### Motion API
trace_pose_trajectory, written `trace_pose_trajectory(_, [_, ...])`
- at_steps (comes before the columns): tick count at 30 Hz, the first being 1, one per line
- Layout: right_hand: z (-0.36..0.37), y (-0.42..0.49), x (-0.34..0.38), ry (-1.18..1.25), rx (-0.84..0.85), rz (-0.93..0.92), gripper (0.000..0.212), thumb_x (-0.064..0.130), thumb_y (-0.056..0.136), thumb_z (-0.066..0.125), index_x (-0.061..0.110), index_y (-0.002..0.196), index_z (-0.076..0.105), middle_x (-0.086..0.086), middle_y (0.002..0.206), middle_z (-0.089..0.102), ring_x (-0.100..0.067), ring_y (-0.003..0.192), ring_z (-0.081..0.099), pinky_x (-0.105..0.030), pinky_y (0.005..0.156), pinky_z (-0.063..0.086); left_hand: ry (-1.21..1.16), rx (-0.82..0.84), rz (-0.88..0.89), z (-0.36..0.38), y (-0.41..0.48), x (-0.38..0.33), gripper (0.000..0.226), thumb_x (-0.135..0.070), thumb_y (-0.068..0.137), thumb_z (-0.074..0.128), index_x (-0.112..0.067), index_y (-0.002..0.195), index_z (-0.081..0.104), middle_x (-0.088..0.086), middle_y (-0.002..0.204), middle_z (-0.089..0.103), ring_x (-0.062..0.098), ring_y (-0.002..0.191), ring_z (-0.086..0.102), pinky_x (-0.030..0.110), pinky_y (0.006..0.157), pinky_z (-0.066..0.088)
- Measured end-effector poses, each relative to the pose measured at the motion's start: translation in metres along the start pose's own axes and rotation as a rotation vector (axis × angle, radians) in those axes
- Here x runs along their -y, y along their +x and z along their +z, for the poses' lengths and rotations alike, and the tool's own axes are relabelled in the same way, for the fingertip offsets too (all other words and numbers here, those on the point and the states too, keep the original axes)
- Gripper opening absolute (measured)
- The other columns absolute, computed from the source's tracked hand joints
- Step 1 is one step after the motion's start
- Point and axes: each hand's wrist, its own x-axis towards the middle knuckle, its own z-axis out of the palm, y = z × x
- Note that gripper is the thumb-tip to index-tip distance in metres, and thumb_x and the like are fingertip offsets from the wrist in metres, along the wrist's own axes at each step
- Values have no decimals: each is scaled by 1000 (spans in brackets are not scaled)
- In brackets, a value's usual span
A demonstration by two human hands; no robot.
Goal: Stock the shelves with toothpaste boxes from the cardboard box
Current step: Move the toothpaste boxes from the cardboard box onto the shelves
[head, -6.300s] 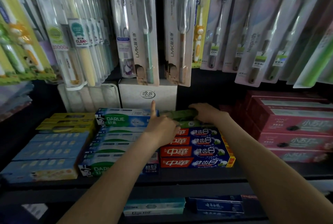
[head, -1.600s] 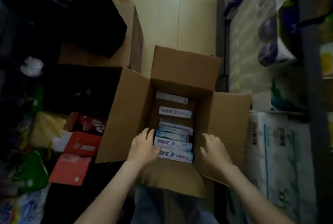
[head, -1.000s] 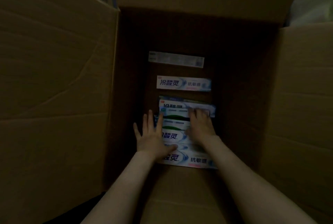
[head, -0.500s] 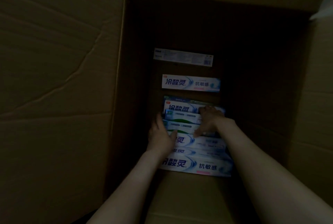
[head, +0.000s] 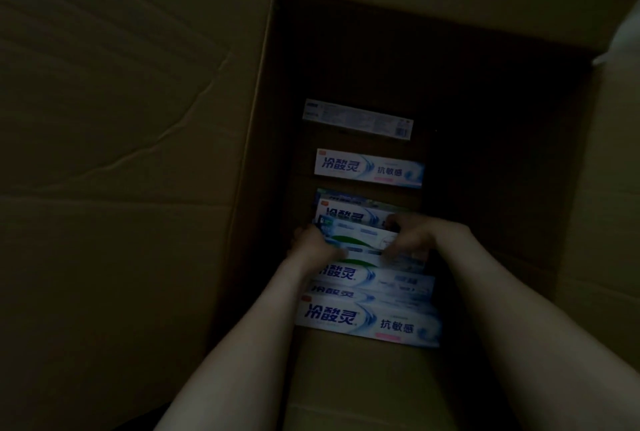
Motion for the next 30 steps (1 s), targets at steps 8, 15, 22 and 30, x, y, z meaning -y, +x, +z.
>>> trace_pose_trajectory(8, [20, -58, 1, -19, -63, 29, 75, 28, 82, 68, 25, 145, 29, -5, 136, 47, -18, 100, 55, -31, 77, 56, -132, 53, 41, 5, -45, 1, 70, -8, 81, 73, -8, 139, 33, 7, 132, 53, 23, 120, 53, 29, 96, 43])
trace_pose_trajectory(15, [32, -56, -9, -1, -127, 39, 79, 23, 86, 63, 23, 150, 18, -8, 142, 41, -20, 112, 50, -24, 81, 44, 315, -33, 14, 22, -32, 4, 81, -49, 82, 66, -19, 147, 28, 15, 151, 27, 34, 138, 26, 47, 116, 17])
trace_pose_trajectory(22, [25, -54, -17, 110, -229, -32, 55, 23, 80, 67, 23, 131, 47, -6, 120, 56, -19, 98, 54, -29, 83, 48, 89, -152, 183, 23, -37, 2, 64, -39, 77, 75, -19, 124, 36, 8, 135, 46, 26, 130, 40, 44, 115, 20])
trace_pose_trajectory(30, [0, -234, 43, 456, -184, -226, 35, 7, 80, 63, 21, 111, 55, -2, 97, 62, -15, 83, 62, -25, 65, 51, -358, -68, 233, -50, -208, -44, 45, -49, 67, 72, -25, 103, 61, 7, 109, 64, 21, 93, 66, 42, 83, 56])
